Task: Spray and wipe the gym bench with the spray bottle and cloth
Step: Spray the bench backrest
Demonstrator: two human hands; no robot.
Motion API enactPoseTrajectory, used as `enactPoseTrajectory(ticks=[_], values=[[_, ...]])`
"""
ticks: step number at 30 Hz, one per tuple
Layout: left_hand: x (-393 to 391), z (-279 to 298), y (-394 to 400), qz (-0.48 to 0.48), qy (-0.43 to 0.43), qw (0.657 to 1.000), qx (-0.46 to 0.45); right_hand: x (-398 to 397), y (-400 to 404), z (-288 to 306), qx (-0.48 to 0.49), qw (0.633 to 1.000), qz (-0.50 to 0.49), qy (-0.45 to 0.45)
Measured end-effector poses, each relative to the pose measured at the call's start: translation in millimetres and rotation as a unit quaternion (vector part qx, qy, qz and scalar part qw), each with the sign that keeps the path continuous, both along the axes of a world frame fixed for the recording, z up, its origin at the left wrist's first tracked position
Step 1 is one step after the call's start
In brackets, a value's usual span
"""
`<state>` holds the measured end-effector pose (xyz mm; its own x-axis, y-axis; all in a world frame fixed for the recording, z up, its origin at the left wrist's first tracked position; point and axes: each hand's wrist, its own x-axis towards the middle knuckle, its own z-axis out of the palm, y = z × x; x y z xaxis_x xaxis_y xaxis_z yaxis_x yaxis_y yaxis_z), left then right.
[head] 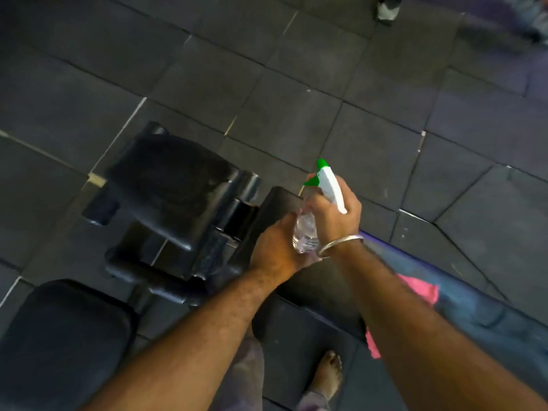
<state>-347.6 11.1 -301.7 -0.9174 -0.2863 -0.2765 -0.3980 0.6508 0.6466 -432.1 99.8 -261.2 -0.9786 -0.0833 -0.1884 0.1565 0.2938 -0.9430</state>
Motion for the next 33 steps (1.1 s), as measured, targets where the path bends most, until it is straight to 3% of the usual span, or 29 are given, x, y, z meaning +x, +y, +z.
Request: enactPoseTrajectory(ticks=[2, 6, 9, 13, 15, 17, 19, 24, 27, 29, 31, 33], values=[[-10.8, -1.8, 26.7, -0.011, 0.014, 1.0, -0.017, 1.3, 36.8, 1.6, 0.004, 0.999, 0.028, 0.044], [-20.6, -12.1, 67.5, 0.053, 0.032, 0.997, 0.048, 14.1, 135.0, -11.9, 0.076, 0.989, 0.091, 0.084], [-31.0, -22.3, 93.9, 0.099, 0.049, 0.989, 0.097, 42.5, 214.1, -31.7, 0.163, 0.983, 0.079, 0.038], [-44.0, -40.4, 130.7, 0.072, 0.06, 0.99, 0.107, 83.7, 290.1, -73.0, 0.322, 0.947, -0.005, -0.003], [-44.5, -53.4, 148.5, 0.034, 0.049, 0.993, 0.101, 97.9, 310.3, -87.6, 0.395, 0.912, -0.063, -0.087], [-40.3, -64.8, 162.4, 0.002, 0.036, 0.995, 0.091, 108.2, 318.4, -95.7, 0.407, 0.891, -0.098, -0.175], [-32.9, -74.2, 171.7, -0.013, 0.038, 0.997, 0.071, 113.5, 320.0, -101.6, 0.393, 0.89, -0.095, -0.212], [-24.9, -82.8, 173.9, -0.005, 0.038, 0.995, 0.092, 110.3, 317.0, -109.5, 0.339, 0.916, -0.086, -0.198], [-15.4, -79.6, 169.1, -0.004, 0.016, 0.995, 0.102, 108.7, 309.9, -103.7, 0.215, 0.956, -0.094, -0.177], [3.0, -74.6, 167.4, 0.027, 0.054, 0.995, 0.074, 109.9, 300.0, -96.5, 0.135, 0.972, -0.105, -0.16], [27.8, -69.4, 163.5, 0.059, 0.145, 0.987, 0.045, 113.1, 284.8, -86.4, 0.017, 0.975, -0.113, -0.188], [49.8, -60.1, 155.4, 0.078, 0.159, 0.982, 0.061, 116.6, 266.1, -75.5, -0.083, 0.964, -0.083, -0.237]])
